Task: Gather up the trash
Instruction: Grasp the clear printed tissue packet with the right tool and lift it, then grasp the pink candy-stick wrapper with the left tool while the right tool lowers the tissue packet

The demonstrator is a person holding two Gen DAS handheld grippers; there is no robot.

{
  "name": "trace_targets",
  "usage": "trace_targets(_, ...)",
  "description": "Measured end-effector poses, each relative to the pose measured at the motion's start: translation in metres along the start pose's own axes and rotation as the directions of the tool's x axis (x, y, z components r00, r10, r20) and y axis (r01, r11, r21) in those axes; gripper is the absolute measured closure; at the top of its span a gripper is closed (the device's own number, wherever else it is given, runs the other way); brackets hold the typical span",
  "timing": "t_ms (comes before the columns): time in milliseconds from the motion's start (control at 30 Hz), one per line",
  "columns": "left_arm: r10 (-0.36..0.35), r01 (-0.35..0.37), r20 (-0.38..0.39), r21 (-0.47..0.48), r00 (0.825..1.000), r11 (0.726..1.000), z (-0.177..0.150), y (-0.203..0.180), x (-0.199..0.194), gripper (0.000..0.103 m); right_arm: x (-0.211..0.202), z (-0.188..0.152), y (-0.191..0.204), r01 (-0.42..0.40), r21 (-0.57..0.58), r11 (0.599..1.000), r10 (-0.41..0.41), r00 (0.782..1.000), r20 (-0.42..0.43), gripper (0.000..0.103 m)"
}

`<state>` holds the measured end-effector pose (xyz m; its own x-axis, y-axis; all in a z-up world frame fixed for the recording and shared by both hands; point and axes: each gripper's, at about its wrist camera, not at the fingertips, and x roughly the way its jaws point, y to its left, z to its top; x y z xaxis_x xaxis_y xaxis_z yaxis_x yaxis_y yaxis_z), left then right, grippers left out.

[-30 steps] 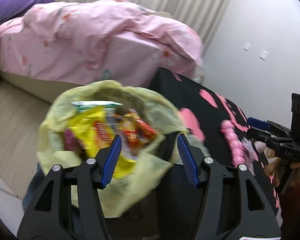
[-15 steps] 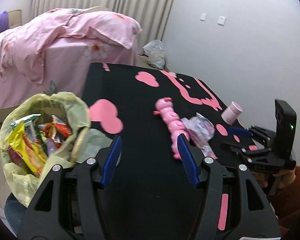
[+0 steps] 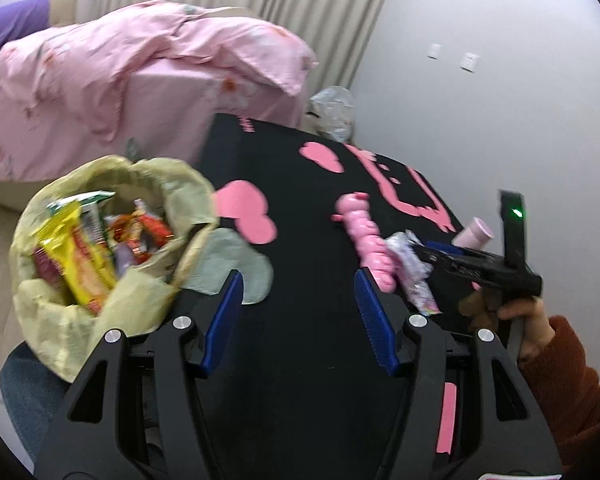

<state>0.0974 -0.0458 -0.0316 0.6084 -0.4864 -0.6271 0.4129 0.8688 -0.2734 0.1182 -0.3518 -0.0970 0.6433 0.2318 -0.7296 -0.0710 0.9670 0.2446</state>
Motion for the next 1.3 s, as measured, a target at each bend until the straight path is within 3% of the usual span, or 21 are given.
trace_targets(133,-0.016,0.016,-0.025,-0.024,1.000,1.000,-0.003,0.003,0.008,0.047,-0.009,-0.013,0.009,-0.030,-0.051,0.998,0.029,0.999,-0.025,0.087)
trace_targets(267,-0.057,0.059,-0.066,0.038,0.996,0.997,-0.010,-0.016,0.020,0.047,-0.038,-0.035,0.007,-0.004,-0.068,0.998,0.005,1.000,0.014,0.092)
trace_targets(333,-0.071,0.077,-0.082,0.067,0.994,0.995,-0.013,-0.026,0.024,0.047,-0.054,-0.046,0.001,0.008,-0.049,0.999,-0.007,0.999,0.036,0.092)
trace_targets(467,-0.123,0.141,-0.138,0.124,0.983,0.982,-0.018,-0.052,0.036,0.047,-0.078,-0.067,-0.010,0.128,-0.100,0.987,-0.124,0.991,0.043,0.092)
trace_targets(567,-0.167,0.199,-0.194,0.158,0.967,0.967,-0.020,-0.073,0.050,0.047,-0.087,-0.077,-0.023,0.130,-0.090,0.987,-0.128,0.991,0.028,0.092)
trace_targets(700,-0.147,0.197,-0.251,0.188,0.957,0.962,-0.020,-0.100,0.074,0.047,-0.098,-0.089,-0.037,0.134,-0.054,0.989,-0.132,0.990,0.038,0.092)
trace_targets(800,-0.091,0.158,-0.293,0.213,0.952,0.964,-0.023,-0.116,0.094,0.047,-0.099,-0.097,-0.039,0.130,-0.042,0.991,-0.129,0.991,0.034,0.092)
trace_targets(900,-0.029,0.111,-0.306,0.253,0.952,0.961,-0.027,-0.128,0.100,0.067,-0.097,-0.100,-0.035,0.124,-0.061,0.990,-0.123,0.992,0.027,0.092)
trace_targets(933,-0.029,0.111,-0.310,0.248,0.950,0.962,-0.029,-0.129,0.100,0.073,-0.096,-0.100,-0.033,0.114,-0.072,0.991,-0.113,0.993,0.026,0.092)
trace_targets(1067,-0.049,0.122,-0.326,0.209,0.944,0.970,-0.032,-0.121,0.095,0.075,-0.091,-0.093,-0.024,0.102,-0.112,0.989,-0.099,0.995,0.032,0.092)
trace_targets(1200,-0.054,0.118,-0.308,0.193,0.950,0.974,-0.032,-0.111,0.080,0.075,-0.087,-0.086,-0.013,0.083,-0.138,0.987,-0.077,0.996,0.045,0.092)
trace_targets(1233,-0.051,0.113,-0.305,0.189,0.951,0.975,-0.032,-0.109,0.077,0.082,-0.086,-0.085,-0.011,0.082,-0.141,0.987,-0.076,0.996,0.048,0.092)
trace_targets(1300,-0.048,0.103,-0.294,0.175,0.955,0.979,-0.032,-0.100,0.070,0.082,-0.086,-0.082,-0.006,0.083,-0.149,0.985,-0.074,0.995,0.061,0.089)
